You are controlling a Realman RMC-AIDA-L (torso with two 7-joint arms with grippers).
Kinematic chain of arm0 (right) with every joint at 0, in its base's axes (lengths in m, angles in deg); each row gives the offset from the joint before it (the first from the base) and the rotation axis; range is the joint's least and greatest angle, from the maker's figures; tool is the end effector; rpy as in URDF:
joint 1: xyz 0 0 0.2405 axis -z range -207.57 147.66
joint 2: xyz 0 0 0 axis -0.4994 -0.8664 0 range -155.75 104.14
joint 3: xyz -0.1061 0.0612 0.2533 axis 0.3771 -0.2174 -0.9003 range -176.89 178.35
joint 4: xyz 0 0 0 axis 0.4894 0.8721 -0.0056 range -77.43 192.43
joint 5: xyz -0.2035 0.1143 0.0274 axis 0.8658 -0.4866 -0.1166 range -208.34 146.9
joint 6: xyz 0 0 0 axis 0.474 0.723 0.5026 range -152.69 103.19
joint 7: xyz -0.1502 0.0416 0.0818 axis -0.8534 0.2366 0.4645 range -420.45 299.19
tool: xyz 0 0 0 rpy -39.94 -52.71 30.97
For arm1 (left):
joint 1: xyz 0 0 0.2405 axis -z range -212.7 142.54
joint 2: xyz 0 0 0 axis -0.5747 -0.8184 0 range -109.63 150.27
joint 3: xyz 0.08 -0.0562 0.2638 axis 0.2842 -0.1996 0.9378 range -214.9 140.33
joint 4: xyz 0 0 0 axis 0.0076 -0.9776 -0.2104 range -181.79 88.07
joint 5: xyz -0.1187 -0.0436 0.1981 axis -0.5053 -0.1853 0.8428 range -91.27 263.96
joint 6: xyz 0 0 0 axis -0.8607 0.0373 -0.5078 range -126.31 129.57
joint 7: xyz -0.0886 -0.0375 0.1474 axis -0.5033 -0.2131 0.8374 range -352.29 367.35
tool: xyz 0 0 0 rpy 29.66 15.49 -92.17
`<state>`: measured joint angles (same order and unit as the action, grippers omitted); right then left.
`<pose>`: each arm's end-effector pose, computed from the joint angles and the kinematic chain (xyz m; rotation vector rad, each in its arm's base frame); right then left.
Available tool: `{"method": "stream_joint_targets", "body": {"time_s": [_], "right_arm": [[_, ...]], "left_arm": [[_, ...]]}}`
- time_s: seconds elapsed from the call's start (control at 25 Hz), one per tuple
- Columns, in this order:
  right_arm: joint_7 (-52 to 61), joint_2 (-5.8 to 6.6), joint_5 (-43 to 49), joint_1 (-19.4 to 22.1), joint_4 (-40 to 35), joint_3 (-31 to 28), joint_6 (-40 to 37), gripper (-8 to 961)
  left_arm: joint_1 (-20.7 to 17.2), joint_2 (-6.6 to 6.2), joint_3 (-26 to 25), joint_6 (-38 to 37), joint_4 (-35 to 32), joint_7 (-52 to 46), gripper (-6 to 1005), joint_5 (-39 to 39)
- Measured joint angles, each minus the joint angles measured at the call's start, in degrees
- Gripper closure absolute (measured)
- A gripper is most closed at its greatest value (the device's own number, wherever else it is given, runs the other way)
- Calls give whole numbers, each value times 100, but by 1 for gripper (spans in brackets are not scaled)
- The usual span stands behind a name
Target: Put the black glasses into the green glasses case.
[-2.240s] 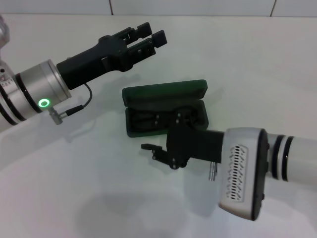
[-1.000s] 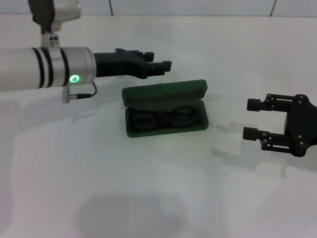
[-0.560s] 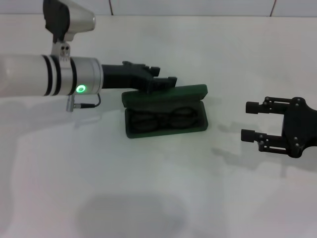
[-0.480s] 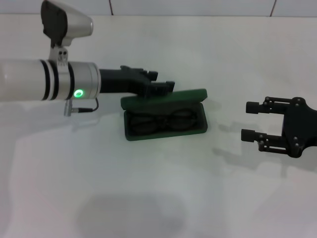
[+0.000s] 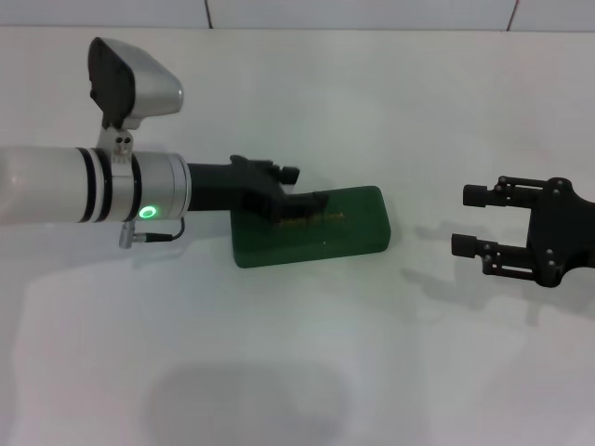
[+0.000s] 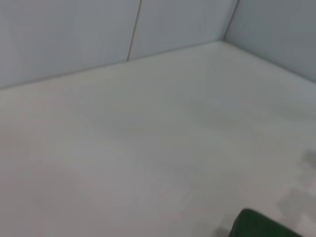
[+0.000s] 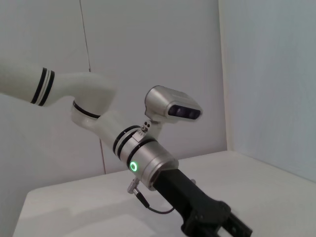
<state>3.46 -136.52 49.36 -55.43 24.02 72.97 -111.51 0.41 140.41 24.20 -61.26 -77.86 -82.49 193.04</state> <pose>0.2706 0.3567 -0.0338 -2.7754 0.2474 0.8387 -0.2705 0.4144 -0.1105 -2.6569 -0.8269 -0.4188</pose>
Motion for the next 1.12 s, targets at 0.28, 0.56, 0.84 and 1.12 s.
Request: {"method": "stream_joint_targets", "body": {"time_s": [0.28,0.56,0.84,1.12], "right_arm": [[-452,-19,-13,27,-33,2,-574,323],[-965,-97,-58,22,13,-7,-1237,314],[-1164,-216,-43,-14,13,-37,-1185,299],[-1255,-305,-33,-50,13,-150,-992,285]], "left_arm": [[-412,-129,-44,-1811,-40,1575,360,-1623],[-1180,-157,-42,-4429,-414,3015,361,-1767],[-1440,-118,-120,-4386,-505,3146,167,-1776],[-1476,-106,-139,-4349,-500,3262,109,-1754]]}}
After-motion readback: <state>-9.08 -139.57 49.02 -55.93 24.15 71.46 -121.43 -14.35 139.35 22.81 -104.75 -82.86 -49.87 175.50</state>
